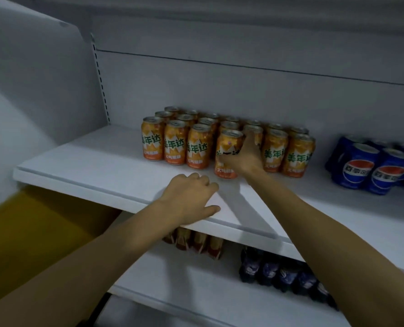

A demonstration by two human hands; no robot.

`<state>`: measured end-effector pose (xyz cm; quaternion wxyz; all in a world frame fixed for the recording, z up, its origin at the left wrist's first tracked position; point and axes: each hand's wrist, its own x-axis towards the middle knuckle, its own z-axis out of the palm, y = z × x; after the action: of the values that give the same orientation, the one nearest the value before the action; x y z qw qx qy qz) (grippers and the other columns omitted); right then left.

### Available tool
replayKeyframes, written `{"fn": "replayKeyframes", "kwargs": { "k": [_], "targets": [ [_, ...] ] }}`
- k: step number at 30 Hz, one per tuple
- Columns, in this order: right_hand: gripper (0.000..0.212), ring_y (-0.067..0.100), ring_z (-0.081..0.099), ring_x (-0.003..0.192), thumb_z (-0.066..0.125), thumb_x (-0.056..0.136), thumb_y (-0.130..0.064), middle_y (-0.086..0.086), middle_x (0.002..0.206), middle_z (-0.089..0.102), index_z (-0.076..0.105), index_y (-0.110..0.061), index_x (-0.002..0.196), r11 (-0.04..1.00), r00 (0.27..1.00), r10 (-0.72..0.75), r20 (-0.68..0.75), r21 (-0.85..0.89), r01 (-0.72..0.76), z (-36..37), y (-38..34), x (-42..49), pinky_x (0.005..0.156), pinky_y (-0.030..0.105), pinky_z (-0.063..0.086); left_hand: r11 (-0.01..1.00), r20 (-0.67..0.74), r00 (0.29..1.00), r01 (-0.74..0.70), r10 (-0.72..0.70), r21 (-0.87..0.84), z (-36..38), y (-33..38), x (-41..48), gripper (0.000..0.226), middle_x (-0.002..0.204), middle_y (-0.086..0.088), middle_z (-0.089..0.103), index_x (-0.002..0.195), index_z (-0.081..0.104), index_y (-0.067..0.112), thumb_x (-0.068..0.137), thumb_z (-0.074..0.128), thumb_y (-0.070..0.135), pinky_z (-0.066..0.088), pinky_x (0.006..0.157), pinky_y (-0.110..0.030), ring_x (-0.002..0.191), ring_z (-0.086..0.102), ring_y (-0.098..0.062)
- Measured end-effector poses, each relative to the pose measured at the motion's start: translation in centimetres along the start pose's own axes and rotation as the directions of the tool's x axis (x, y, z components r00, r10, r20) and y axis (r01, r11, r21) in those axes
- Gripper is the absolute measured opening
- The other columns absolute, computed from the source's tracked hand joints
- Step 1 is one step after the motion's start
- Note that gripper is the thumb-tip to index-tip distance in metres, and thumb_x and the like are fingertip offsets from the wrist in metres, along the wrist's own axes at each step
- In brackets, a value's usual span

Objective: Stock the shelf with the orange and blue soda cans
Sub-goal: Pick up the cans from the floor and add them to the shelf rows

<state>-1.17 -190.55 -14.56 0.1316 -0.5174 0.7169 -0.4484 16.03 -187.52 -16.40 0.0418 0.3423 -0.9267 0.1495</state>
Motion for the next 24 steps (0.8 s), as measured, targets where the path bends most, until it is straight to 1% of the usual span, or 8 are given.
{"fn": "replayKeyframes", "kwargs": {
  "k": [3,6,8,12,15,19,22,24],
  "targets": [
    [0.097,0.024,0.044,0.131,0.083,0.069,-0.025,0.006,0.144,0.043,0.023,-0.017,0.145,0.998,0.999,0.019,-0.03,0.062,-0.017,1.5,1.0,1.4,0.105,0.041,0.042,0.999,0.025,1.0,-0.007,0.008,-0.035,0.6,-0.8,0.8,0.054,0.128,-0.003,0.052,0.135,0.042,0.022,0.094,0.036,0.057,0.043,0.085,-0.037,0.115,0.048,-0.024],
    [0.094,0.023,0.044,0.131,0.082,0.071,-0.021,0.006,0.144,0.043,0.023,-0.016,0.145,0.993,0.996,0.033,-0.081,0.118,-0.023,2.4,1.9,0.7,0.104,0.033,0.04,0.996,0.038,0.999,-0.035,0.038,-0.083,1.0,-1.4,1.3,0.051,0.119,-0.002,0.056,0.13,0.046,0.023,0.093,0.038,0.058,0.039,0.075,-0.034,0.108,0.051,-0.023],
    [0.088,0.026,0.048,0.126,0.08,0.073,-0.023,0.009,0.14,0.048,0.026,-0.012,0.142,0.996,0.994,0.051,-0.1,0.083,-0.043,3.3,2.9,-0.6,0.098,0.033,0.042,0.994,0.033,0.997,-0.07,0.073,-0.084,0.8,-1.6,1.5,0.048,0.112,-0.002,0.058,0.123,0.052,0.023,0.093,0.039,0.058,0.035,0.071,-0.032,0.103,0.054,-0.023],
    [0.063,0.029,0.056,0.115,0.075,0.079,-0.027,0.011,0.126,0.057,0.039,-0.007,0.126,0.995,0.989,0.095,-0.112,-0.028,-0.098,4.3,2.8,-1.1,0.083,0.029,0.043,0.987,0.029,0.99,-0.136,0.139,-0.085,0.6,-2.0,1.9,0.044,0.107,-0.003,0.059,0.113,0.06,0.021,0.094,0.04,0.056,0.032,0.068,-0.031,0.098,0.055,-0.024],
    [0.06,0.031,0.057,0.11,0.074,0.079,-0.027,0.013,0.122,0.058,0.039,-0.006,0.124,0.985,0.986,0.13,-0.102,-0.098,-0.14,4.4,1.6,-0.4,0.075,0.028,0.04,0.983,0.028,0.988,-0.147,0.151,-0.113,0.9,-2.1,2.0,0.043,0.109,-0.005,0.06,0.111,0.061,0.021,0.094,0.041,0.055,0.032,0.068,-0.031,0.1,0.055,-0.024],
    [0.066,0.032,0.057,0.112,0.072,0.081,-0.028,0.015,0.123,0.059,0.038,-0.004,0.132,0.98,0.989,0.108,-0.102,-0.155,-0.123,4.3,1.2,-1.7,0.079,0.028,0.041,0.973,0.01,0.982,-0.188,0.191,-0.132,1.4,-2.3,2.3,0.043,0.113,-0.006,0.059,0.114,0.06,0.02,0.093,0.043,0.053,0.033,0.071,-0.033,0.104,0.054,-0.026],
    [0.059,0.031,0.056,0.114,0.07,0.082,-0.033,0.013,0.124,0.06,0.045,-0.01,0.13,0.943,0.982,0.113,-0.149,-0.297,-0.154,1.5,1.3,-4.0,0.084,0.033,0.045,0.952,-0.089,0.968,-0.246,0.234,-0.18,1.3,-2.3,3.2,0.045,0.117,-0.002,0.06,0.123,0.056,0.021,0.093,0.045,0.053,0.041,0.073,-0.032,0.106,0.055,-0.024],
    [0.057,0.029,0.053,0.116,0.065,0.085,-0.04,0.009,0.129,0.056,0.045,-0.015,0.132,0.816,0.981,0.122,-0.148,-0.547,-0.184,-2.2,1.9,-6.2,0.088,0.036,0.044,0.93,-0.156,0.957,-0.279,0.247,-0.24,0.7,-1.0,4.2,0.045,0.12,-0.001,0.059,0.127,0.053,0.023,0.092,0.045,0.052,0.044,0.073,-0.033,0.108,0.055,-0.023]
  ]
}}
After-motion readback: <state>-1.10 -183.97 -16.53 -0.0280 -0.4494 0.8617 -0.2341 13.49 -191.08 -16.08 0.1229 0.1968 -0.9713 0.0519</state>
